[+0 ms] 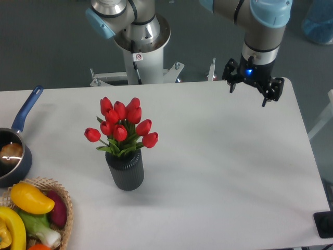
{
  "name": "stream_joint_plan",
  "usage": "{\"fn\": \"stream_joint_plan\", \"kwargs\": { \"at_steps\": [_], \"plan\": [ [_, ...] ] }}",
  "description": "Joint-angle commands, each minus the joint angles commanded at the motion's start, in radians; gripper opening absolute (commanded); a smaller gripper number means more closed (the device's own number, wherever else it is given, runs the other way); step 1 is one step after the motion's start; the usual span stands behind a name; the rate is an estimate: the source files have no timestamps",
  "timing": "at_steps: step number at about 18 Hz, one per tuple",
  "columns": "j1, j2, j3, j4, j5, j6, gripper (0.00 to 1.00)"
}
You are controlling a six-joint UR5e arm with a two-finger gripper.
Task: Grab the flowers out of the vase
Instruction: 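Move the open gripper over the red tulip bouquet in the vase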
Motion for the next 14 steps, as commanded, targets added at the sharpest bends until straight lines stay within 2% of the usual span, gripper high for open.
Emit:
{"fn": "stream_joint_plan", "kwargs": {
  "at_steps": [7,11,14],
  "plan": [
    [-0.011,-0.011,-0.002,0.0,-0.017,-0.009,1.0],
    [-0.035,0.055,-0.005,0.0,-0.044,-0.138,1.0],
    [-0.054,0.133,-0.011,-0.05,-0.126,-0.25,1.0]
  ]
}}
